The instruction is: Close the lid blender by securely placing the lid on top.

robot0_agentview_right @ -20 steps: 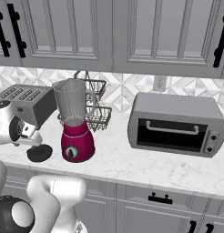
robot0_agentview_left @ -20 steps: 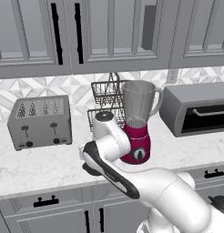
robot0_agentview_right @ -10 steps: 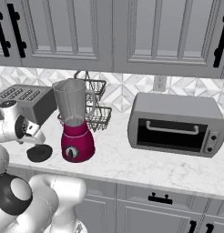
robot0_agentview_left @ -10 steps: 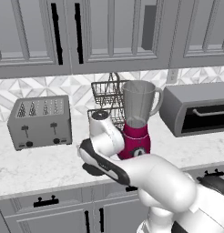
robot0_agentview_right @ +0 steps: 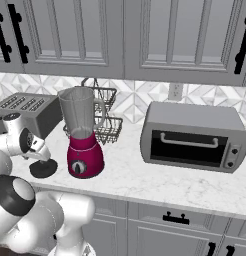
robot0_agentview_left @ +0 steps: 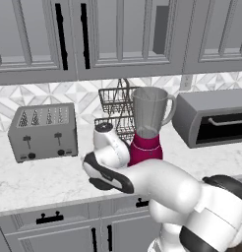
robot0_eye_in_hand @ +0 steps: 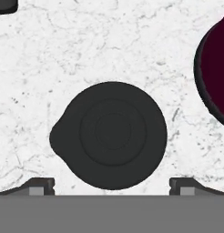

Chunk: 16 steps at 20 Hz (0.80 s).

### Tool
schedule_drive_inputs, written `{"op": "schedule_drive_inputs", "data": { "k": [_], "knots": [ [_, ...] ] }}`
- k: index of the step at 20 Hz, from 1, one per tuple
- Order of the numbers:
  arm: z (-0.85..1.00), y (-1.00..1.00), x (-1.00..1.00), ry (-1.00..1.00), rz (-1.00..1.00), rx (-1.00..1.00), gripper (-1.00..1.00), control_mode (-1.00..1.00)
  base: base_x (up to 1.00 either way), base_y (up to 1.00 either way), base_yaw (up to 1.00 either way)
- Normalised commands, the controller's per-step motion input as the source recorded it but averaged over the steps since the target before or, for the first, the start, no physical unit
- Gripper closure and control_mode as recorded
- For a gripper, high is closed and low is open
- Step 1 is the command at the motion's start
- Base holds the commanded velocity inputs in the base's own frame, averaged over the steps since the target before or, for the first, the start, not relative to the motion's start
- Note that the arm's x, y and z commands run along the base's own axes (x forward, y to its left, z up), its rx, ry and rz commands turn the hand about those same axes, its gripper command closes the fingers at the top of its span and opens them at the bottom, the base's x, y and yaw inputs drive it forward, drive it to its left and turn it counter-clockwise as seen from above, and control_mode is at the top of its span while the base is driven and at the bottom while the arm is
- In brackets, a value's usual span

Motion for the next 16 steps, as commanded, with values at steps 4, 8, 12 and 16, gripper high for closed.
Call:
{"op": "schedule_drive_inputs", "data": {
  "k": [4, 8, 12, 16],
  "knots": [
    [-0.32, 0.0, 0.0, 0.0, -0.1, 0.0, -1.0, -1.0, 0.0, 0.0, 0.0],
    [-0.26, 0.0, 0.03, 0.0, -0.09, 0.0, -1.0, -1.0, 0.0, 0.0, 0.0],
    [-0.18, 0.0, 0.1, 0.0, -0.08, 0.0, -1.0, -1.0, 0.0, 0.0, 0.0],
    [-0.16, 0.0, 0.12, 0.0, -0.07, 0.0, -1.0, -1.0, 0.0, 0.0, 0.0]
  ]
}}
